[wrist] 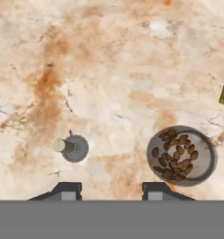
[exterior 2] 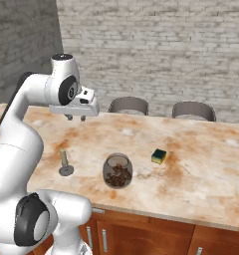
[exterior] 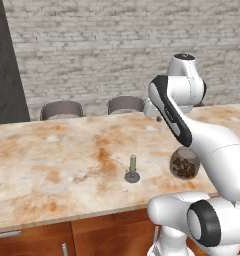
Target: Pick the jar and candle from the dining table and place them in the open cabinet. Close the cabinet after placing the objects.
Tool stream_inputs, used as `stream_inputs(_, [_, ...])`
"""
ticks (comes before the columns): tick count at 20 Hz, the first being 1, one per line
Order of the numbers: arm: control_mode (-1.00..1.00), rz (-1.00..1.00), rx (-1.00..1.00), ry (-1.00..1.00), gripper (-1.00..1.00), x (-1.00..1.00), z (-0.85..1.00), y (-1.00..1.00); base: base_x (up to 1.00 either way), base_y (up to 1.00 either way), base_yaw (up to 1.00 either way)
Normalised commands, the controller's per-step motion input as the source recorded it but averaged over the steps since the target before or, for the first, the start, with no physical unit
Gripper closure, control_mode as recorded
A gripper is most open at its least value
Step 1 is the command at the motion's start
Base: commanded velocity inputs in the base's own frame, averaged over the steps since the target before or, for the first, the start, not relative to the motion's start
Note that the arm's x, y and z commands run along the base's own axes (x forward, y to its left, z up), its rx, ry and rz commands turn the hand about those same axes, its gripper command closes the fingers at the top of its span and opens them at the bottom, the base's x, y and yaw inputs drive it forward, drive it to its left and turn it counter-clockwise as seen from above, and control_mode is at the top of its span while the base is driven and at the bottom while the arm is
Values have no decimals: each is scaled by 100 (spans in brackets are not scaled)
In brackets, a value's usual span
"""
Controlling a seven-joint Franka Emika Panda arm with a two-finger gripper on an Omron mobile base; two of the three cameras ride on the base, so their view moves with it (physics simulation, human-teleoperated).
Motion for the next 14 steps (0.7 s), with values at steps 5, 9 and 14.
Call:
stream_inputs(5, [-100,0,1,0,-100,-1,-4,-6,0,0,0])
stream_inputs(9, [-100,-3,9,0,-100,-10,-8,-16,0,0,0])
stream_inputs(14, [-100,-6,13,0,-100,-15,-8,-21,0,0,0])
